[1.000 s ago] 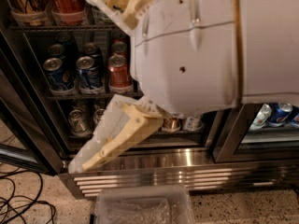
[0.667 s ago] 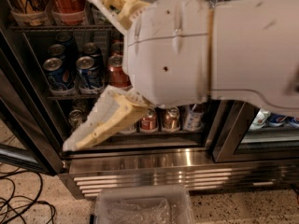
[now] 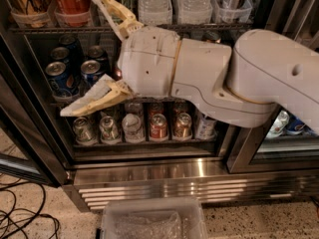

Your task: Pick orange can from top shelf of fridge

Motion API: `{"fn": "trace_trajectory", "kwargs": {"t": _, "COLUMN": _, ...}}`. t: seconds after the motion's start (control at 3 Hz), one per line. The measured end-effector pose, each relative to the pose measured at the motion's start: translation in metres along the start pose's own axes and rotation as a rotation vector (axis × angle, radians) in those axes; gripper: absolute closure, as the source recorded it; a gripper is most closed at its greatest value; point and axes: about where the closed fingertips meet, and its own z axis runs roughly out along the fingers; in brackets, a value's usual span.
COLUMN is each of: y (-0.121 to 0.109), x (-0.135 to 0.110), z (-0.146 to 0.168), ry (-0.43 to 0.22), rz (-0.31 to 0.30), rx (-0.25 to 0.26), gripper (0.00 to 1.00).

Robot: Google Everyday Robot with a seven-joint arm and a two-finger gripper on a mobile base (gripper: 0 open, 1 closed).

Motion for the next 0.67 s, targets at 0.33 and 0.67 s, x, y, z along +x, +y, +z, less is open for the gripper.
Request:
{"fn": "trace_trajectory", "kwargs": {"t": 0.33, "y": -0.002, "x": 0.025, "z": 0.014, "ry": 0.082, "rz": 0.003, "rx": 0.063, "gripper": 0.0}}
{"fn": "trace_trajectory", "kwargs": {"t": 0.67, "y": 0.016, "x": 0.039, "z": 0.036, "ry": 0.305, "rz": -0.027, "rx": 0.056, "gripper": 0.0}}
